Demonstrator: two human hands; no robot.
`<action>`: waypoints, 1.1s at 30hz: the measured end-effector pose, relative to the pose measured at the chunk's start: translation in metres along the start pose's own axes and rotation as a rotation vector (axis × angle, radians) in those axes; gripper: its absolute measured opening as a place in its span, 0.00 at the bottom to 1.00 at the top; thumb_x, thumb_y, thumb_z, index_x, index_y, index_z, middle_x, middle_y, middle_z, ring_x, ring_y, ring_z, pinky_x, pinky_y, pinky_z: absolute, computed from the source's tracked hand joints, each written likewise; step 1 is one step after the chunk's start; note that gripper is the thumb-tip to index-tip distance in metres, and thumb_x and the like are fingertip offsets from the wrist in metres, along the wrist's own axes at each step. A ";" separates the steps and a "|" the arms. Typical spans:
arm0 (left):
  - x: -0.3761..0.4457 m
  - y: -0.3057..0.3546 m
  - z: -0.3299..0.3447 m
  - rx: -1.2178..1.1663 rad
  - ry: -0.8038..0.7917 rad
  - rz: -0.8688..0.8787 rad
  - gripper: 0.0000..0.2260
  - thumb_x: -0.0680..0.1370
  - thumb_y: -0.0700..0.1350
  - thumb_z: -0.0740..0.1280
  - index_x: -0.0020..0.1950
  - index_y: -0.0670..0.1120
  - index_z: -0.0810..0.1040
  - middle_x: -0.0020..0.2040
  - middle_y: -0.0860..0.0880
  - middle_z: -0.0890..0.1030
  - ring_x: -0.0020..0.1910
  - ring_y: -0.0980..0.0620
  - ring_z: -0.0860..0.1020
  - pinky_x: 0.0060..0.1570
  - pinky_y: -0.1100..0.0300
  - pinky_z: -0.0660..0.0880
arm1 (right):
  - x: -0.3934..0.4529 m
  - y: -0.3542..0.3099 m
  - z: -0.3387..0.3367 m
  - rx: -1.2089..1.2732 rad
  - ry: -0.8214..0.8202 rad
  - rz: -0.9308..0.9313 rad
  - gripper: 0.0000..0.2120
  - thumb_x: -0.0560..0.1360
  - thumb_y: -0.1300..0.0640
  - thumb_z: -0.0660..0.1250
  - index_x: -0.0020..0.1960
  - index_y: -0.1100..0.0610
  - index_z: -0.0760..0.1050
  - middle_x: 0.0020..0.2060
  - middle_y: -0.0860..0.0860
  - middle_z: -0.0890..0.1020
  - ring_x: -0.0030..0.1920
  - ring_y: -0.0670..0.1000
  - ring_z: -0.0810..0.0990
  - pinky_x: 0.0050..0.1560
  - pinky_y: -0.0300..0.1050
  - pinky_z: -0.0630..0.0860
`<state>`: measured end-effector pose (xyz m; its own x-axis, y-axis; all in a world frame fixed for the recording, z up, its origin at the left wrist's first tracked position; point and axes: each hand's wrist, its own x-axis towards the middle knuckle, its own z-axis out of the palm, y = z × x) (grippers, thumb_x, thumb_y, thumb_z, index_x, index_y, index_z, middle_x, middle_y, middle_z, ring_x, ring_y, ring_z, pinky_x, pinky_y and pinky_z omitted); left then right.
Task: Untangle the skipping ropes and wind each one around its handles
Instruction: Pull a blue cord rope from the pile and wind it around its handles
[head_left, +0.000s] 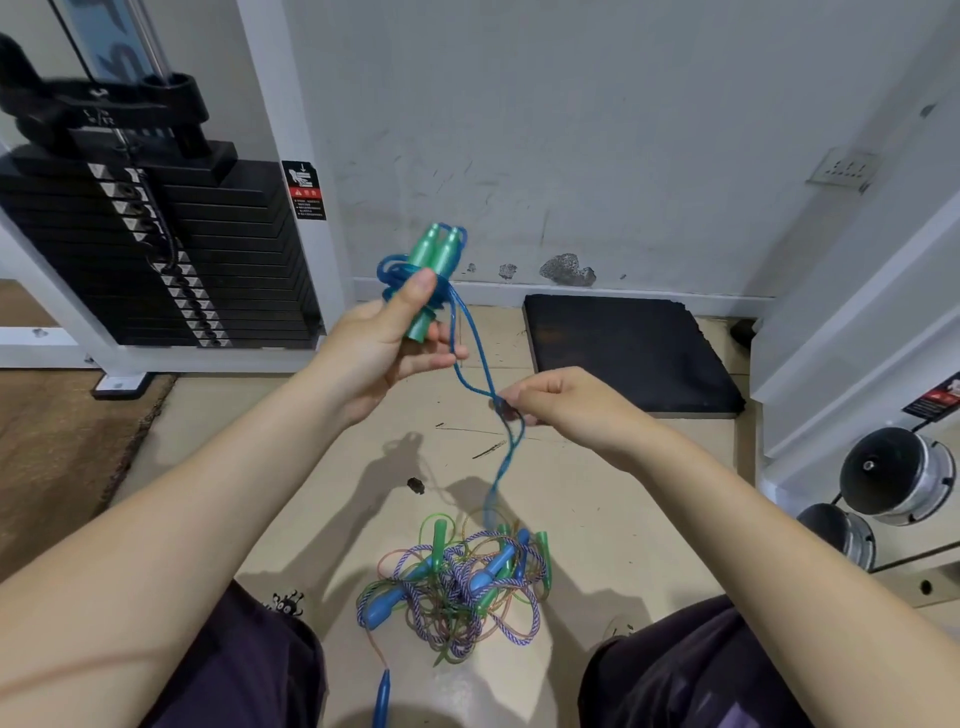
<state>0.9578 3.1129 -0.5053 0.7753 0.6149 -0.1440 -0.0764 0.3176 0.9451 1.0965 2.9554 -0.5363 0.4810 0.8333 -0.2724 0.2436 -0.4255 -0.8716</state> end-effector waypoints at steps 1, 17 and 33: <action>-0.001 -0.003 0.002 0.045 -0.014 -0.013 0.18 0.77 0.56 0.67 0.48 0.39 0.75 0.34 0.46 0.80 0.39 0.44 0.84 0.38 0.62 0.81 | 0.001 -0.001 0.001 0.026 0.027 -0.019 0.11 0.78 0.61 0.63 0.52 0.54 0.84 0.51 0.51 0.86 0.54 0.48 0.82 0.60 0.45 0.75; -0.012 -0.016 0.011 0.318 -0.439 -0.176 0.15 0.74 0.57 0.65 0.41 0.45 0.78 0.33 0.47 0.78 0.39 0.43 0.83 0.37 0.61 0.80 | -0.009 -0.015 -0.007 0.415 -0.119 -0.263 0.33 0.67 0.62 0.74 0.68 0.53 0.66 0.50 0.46 0.83 0.54 0.45 0.81 0.52 0.39 0.76; -0.010 -0.012 0.002 0.527 -0.539 -0.171 0.26 0.69 0.67 0.64 0.34 0.43 0.74 0.30 0.45 0.76 0.24 0.49 0.72 0.24 0.64 0.68 | -0.013 -0.019 -0.007 0.361 -0.325 -0.307 0.20 0.66 0.47 0.78 0.52 0.51 0.74 0.30 0.41 0.75 0.27 0.42 0.67 0.29 0.38 0.66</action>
<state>0.9523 3.1020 -0.5148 0.9579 0.1088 -0.2656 0.2757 -0.0917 0.9568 1.0916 2.9507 -0.5130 0.1365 0.9895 -0.0465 0.0007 -0.0471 -0.9989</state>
